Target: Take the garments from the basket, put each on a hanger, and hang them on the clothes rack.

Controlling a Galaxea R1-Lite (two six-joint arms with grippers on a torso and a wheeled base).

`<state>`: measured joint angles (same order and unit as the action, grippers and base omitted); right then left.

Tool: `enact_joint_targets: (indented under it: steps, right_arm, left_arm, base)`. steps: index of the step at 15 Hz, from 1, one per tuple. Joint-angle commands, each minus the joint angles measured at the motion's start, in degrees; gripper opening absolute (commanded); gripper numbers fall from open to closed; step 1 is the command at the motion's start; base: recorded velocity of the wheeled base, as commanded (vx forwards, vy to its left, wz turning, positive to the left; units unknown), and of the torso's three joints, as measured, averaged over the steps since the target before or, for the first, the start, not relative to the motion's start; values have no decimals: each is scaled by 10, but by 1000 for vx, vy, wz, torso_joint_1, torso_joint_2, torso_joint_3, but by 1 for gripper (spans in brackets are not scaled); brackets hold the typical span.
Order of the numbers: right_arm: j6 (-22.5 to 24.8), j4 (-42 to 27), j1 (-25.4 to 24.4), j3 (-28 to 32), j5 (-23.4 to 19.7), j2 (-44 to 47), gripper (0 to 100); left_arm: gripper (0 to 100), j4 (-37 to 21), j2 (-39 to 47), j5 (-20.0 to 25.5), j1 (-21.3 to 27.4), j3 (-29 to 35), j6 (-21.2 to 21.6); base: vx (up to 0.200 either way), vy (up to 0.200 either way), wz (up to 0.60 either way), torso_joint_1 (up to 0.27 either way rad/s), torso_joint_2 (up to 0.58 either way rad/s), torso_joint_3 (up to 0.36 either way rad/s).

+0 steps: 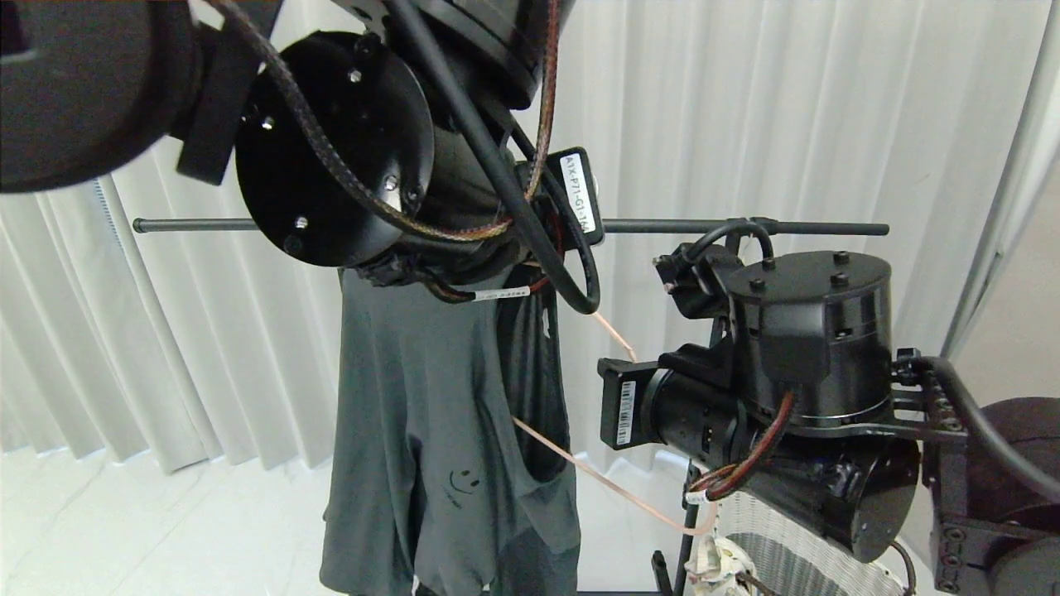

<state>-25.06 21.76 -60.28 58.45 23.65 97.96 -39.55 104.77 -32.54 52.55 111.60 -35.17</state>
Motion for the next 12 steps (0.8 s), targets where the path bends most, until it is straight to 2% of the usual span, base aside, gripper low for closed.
enact_joint_targets:
  steps: [1, 5, 8, 12]
  right_arm:
    - [-2, 0, -3, 10, 0, 15, 0]
    - [-4, 0, 12, 11, 1, 13, 0]
    - [-8, 0, 30, 10, 1, 2, 0]
    - [-9, 4, 43, 13, 3, -4, 0]
  left_arm:
    - [0, 0, 1, 6, 14, 10, 0]
    - [0, 0, -2, 5, 3, 7, 2]
    - [0, 0, -2, -13, -27, 5, 41]
    - [0, 0, -2, -13, -11, 5, 64]
  base:
    - [0, 0, 0, 0, 0, 0]
    - [0, 0, 0, 0, 0, 0]
    - [0, 0, 0, 0, 0, 0]
    - [0, 0, 0, 0, 0, 0]
